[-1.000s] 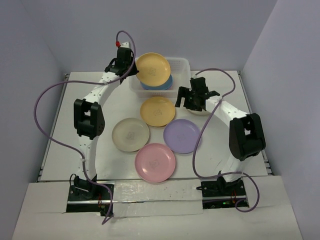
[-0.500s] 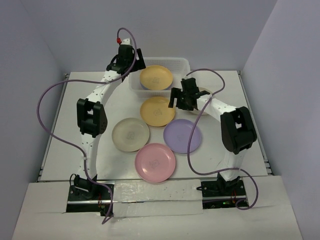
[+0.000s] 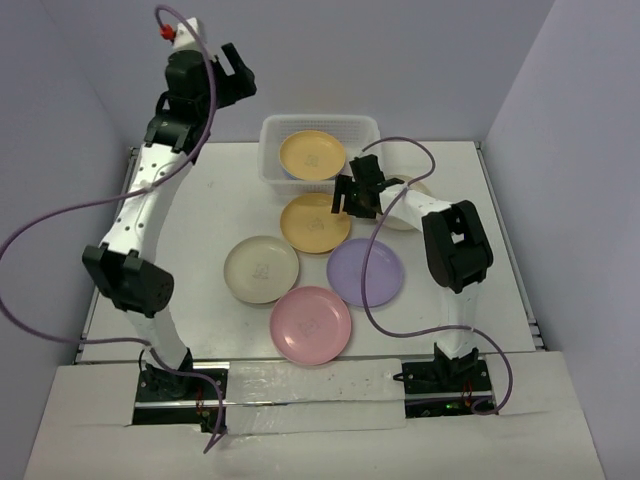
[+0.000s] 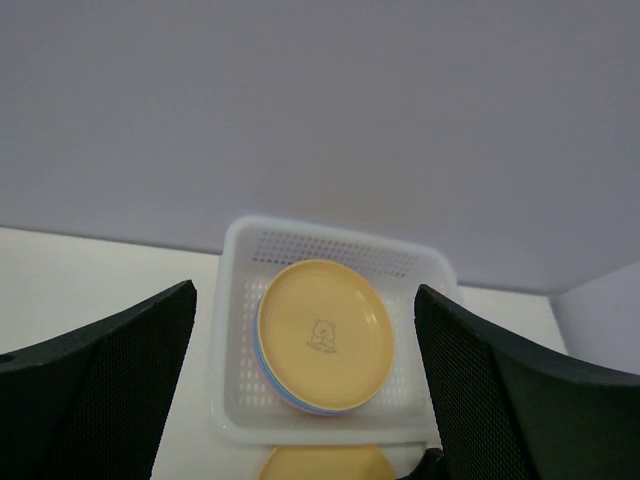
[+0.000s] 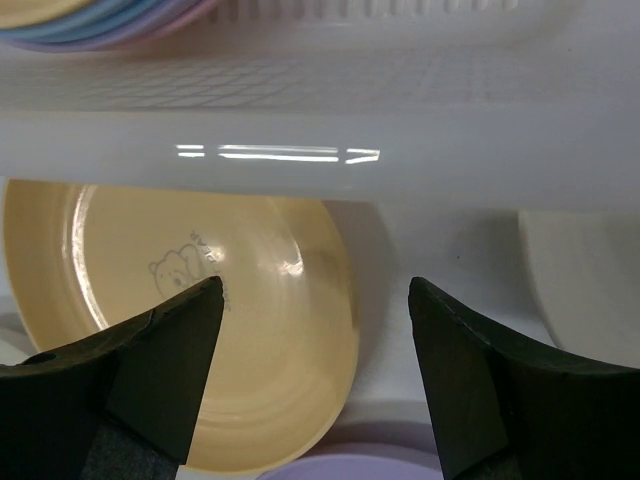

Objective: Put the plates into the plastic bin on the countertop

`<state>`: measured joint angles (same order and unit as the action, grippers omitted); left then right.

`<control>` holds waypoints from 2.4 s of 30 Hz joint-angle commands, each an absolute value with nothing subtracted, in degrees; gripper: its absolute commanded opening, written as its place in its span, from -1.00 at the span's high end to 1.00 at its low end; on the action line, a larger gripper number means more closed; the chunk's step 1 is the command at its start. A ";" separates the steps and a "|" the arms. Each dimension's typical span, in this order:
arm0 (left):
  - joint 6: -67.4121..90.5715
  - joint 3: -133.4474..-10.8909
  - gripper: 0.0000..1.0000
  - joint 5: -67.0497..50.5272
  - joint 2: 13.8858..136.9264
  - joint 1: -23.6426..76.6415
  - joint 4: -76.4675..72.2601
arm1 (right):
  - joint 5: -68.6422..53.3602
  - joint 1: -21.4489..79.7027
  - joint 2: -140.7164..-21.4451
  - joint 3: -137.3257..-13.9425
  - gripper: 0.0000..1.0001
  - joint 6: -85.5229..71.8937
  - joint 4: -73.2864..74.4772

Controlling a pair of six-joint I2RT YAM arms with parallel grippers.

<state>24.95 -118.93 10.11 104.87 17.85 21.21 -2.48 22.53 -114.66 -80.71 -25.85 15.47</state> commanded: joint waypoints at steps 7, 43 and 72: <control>26.37 -112.16 -0.91 8.77 99.42 14.49 21.58 | -0.45 23.26 -115.72 -81.35 -0.51 -25.63 12.77; 26.98 -108.67 -0.92 9.80 94.44 11.60 20.65 | -6.91 23.68 -109.81 -79.76 1.00 -28.34 20.05; 15.00 -84.35 -0.99 -10.52 81.07 2.92 23.29 | 1.73 24.21 -105.63 -110.65 1.00 -20.85 30.11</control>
